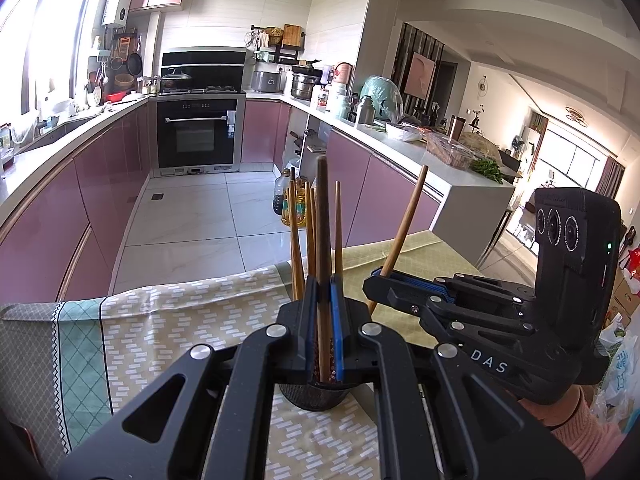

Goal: Organize utensils
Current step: 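Lower both chopsticks toward the mesh cup, aligning them over its rim, then drop both chopsticks into the mesh cup and open both tools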

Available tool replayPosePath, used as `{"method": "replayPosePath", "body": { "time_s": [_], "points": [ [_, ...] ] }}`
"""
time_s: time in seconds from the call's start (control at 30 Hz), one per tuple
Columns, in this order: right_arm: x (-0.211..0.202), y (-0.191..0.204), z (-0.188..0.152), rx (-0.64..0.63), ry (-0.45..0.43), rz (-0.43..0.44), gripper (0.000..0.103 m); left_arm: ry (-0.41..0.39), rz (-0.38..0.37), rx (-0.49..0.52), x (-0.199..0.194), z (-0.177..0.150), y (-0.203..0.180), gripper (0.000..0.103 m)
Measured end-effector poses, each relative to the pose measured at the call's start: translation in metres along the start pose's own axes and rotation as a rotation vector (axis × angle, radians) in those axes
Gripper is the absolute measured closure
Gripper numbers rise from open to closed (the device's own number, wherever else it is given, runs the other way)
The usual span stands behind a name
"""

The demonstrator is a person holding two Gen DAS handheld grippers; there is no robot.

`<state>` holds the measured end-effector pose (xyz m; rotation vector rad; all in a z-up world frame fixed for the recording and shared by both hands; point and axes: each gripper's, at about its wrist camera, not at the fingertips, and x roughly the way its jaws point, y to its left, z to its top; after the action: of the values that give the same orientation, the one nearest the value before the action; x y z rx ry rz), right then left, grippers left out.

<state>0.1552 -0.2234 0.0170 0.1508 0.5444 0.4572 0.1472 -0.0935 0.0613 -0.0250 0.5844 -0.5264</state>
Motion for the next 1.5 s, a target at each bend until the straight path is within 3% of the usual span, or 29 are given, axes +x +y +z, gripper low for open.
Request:
{"method": "replayPosePath", "body": {
  "time_s": [0.73, 0.87, 1.07, 1.3, 1.5],
  "points": [
    [0.016, -0.011, 0.001, 0.013, 0.028, -0.032, 0.094, 0.075, 0.026, -0.011, 0.046, -0.001, 0.012, 0.095],
    [0.015, -0.013, -0.003, 0.018, 0.03, -0.035, 0.09, 0.073, 0.027, 0.005, 0.047, -0.009, 0.012, 0.088],
    [0.01, -0.015, -0.011, 0.027, 0.036, -0.037, 0.09, 0.066, 0.028, 0.001, 0.042, -0.023, 0.016, 0.086],
    [-0.002, -0.008, -0.02, 0.033, 0.024, -0.035, 0.071, 0.04, 0.021, 0.009, 0.031, -0.036, 0.021, 0.079],
    [-0.006, -0.007, -0.031, 0.044, 0.034, -0.025, 0.07, 0.051, 0.028, -0.006, 0.034, -0.039, 0.026, 0.079]
  ]
}}
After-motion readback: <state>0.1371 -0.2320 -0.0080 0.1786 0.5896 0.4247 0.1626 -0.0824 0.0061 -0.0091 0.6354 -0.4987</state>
